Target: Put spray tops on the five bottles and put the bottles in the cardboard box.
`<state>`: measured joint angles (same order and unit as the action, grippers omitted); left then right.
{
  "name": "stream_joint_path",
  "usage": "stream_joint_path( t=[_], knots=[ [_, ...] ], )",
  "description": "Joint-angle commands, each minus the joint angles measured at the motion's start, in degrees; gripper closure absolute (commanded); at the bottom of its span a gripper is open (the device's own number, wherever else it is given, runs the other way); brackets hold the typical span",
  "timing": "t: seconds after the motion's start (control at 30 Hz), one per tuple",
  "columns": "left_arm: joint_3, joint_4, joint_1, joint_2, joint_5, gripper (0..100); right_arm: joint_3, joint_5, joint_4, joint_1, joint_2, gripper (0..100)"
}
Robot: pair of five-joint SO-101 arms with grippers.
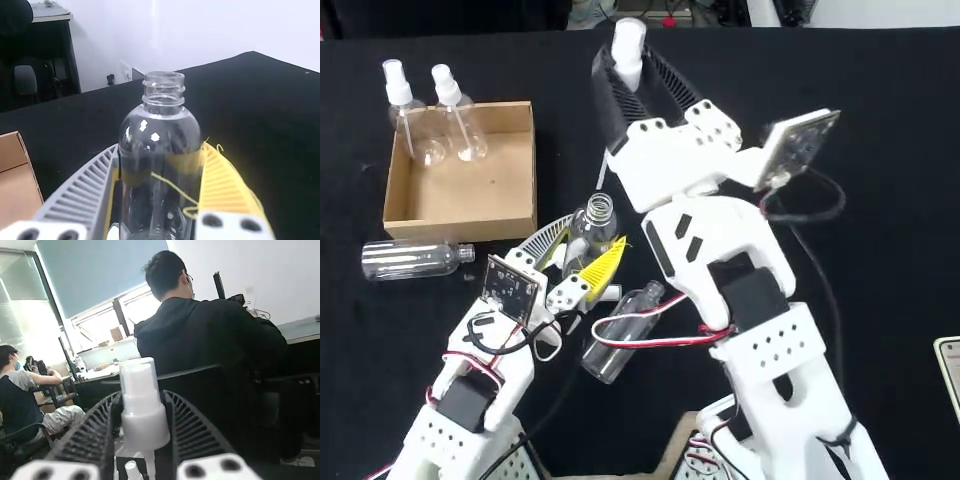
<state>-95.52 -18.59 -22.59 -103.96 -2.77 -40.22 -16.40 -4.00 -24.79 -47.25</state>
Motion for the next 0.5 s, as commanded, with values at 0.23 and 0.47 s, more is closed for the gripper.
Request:
stream_joint_path(
  t=[0.23, 0.47],
  knots=[
    [1.2, 1.2, -0.6, -0.6, -0.5, 86, -2.9, 3.7, 0.0, -0.9, 0.0, 98.6],
    [1.1, 1.2, -0.6, -0.6, -0.5, 86, -1.2, 3.6, 0.0, -1.7, -1.5, 98.7]
  ],
)
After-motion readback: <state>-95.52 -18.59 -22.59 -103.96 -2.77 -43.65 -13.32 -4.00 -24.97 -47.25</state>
